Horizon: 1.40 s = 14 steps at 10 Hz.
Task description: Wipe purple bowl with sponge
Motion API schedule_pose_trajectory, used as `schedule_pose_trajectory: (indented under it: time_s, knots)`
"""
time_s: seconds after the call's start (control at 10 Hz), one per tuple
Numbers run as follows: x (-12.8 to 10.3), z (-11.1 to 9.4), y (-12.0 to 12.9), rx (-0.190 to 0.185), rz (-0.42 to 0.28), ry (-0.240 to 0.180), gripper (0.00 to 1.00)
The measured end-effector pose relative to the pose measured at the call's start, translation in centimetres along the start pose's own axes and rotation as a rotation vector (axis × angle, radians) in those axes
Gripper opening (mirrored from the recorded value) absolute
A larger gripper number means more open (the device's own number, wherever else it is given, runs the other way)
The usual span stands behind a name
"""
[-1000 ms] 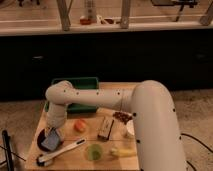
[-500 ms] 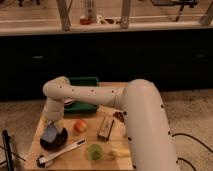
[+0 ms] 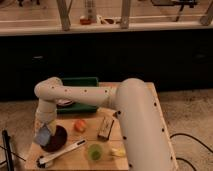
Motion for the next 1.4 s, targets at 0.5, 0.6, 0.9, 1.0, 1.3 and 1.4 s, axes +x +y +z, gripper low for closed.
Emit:
schedule_pose_trajectory:
  time_s: [0.5,0.6,0.9,1.0,1.3,1.4]
  knots:
    - [-3.1,1.1,2.6,-0.017,0.054,-0.067,0.0]
    - [-3.2,0.7,3.9,-0.023,0.083,-0.063,0.0]
    - [-2.9,-0.5,6.6,-0.044,0.161,-0.033,0.0]
    - [-2.3,-0.7,6.8,-0.046,0.173,-0.02,0.0]
    - [0.3,-1.0,6.6,-0.031,0.183,0.009,0.0]
    - [0.9,-0.8,5.8,-0.024,0.167,0.012,0.0]
